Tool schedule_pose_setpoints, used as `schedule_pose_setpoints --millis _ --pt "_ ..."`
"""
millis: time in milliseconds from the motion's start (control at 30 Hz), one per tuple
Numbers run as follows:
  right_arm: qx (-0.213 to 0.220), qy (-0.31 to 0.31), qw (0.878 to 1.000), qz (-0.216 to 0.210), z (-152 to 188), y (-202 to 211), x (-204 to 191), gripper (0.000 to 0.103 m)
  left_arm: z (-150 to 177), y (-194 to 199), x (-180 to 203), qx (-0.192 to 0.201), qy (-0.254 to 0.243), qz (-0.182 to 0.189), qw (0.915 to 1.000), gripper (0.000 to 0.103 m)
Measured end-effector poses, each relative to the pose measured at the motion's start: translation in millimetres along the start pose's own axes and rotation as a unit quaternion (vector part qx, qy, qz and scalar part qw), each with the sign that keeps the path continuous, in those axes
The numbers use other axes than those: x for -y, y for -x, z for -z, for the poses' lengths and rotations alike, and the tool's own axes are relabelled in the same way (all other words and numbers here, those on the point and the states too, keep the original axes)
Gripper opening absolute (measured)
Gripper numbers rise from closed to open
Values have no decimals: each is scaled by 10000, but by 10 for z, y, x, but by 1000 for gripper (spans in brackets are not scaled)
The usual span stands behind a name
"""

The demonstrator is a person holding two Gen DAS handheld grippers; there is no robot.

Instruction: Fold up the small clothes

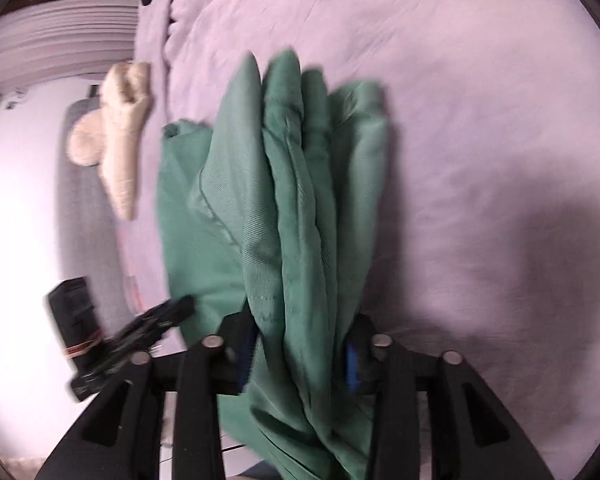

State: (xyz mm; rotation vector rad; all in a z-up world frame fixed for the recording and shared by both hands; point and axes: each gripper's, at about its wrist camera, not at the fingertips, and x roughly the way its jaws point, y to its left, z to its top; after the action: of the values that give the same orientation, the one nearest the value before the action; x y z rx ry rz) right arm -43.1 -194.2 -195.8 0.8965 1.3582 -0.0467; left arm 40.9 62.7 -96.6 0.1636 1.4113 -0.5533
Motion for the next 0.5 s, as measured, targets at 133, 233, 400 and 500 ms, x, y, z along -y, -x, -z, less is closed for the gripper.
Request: schedule_pose_setpoints --millis 133,233,400,500 --pt "746 421 9932 789 -36 427 -239 52 -116 248 -119 470 -58 -396 9981 47" --pt "1118 691 9898 553 -100 576 -342 32 -348 188 -202 589 150 -401 9973 47" --pt "966 1552 9773 1072 -349 88 -762 11 -730 -306 -77 568 139 -725 9957 47" --pt "695 1569 9721 1599 -414 -181 -522 0 -830 -546 -2 523 60 -958 9940 53"
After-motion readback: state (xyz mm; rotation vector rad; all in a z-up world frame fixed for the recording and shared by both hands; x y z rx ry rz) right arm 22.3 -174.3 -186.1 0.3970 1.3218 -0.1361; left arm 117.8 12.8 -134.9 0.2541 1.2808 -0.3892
